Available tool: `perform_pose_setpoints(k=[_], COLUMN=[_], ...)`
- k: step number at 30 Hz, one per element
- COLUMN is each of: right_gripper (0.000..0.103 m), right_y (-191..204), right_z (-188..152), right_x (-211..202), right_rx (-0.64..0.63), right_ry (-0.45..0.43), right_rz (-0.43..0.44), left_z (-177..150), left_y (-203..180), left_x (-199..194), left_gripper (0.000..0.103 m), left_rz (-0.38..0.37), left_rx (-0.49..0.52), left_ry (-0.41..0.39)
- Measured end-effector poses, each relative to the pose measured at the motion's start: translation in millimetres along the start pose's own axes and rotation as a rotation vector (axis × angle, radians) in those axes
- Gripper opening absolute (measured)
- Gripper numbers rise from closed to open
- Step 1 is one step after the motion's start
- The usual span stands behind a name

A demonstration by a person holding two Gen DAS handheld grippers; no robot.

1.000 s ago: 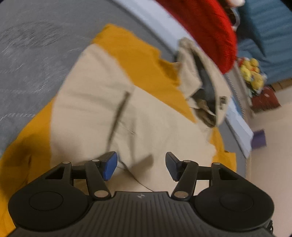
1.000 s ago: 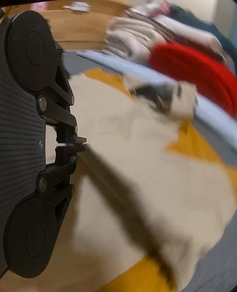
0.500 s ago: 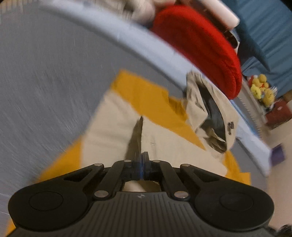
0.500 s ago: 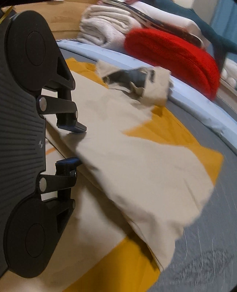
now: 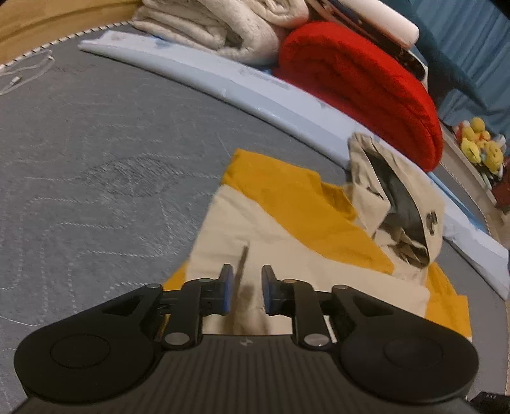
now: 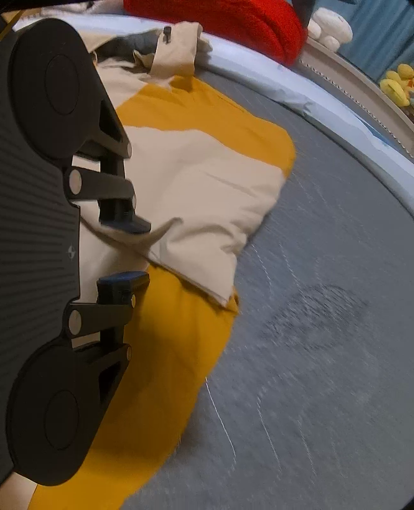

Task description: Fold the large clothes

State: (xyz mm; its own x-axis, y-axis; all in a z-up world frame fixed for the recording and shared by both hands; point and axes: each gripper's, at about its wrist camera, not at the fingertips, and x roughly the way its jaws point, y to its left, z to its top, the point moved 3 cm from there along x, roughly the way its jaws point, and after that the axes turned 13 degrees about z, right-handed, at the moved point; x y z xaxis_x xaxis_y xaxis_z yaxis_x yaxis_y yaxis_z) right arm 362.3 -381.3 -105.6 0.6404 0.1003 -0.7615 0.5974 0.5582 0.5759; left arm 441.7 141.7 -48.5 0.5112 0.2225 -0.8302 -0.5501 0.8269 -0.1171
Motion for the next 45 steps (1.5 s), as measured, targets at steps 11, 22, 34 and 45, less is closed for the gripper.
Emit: perform_pose_setpoints(k=[11,22,34,45], right_gripper=[0.035,0.047,0.049,0.049], right_y=[26.4,17.5,39.8,62.8], right_z=[-20.2,0.5,-6.7,-27.1], right_x=[-20.4,18.1,-11.8,-45.0], right_rx=[-0.168,-0.242,-0.332,-0.41], right_ry=[-0.017,0.053,-0.065,-0.211], right_rz=[0.01,-0.016,-0.031,-0.003], left_z=[-18.4,-5.7,-25.2,-22.4], left_y=[4.5,-4.0,-21.3,-42.4], left_x=[39.6,15.1,41.5,18.7], left_gripper=[0.04,0.011,0.034,0.047], left_rz=[-0.015,0.127,0.009,-0.016], left_rx=[-0.004,0.146,0.211,0.285], left_ry=[0.169,-0.026,0.157,0.04])
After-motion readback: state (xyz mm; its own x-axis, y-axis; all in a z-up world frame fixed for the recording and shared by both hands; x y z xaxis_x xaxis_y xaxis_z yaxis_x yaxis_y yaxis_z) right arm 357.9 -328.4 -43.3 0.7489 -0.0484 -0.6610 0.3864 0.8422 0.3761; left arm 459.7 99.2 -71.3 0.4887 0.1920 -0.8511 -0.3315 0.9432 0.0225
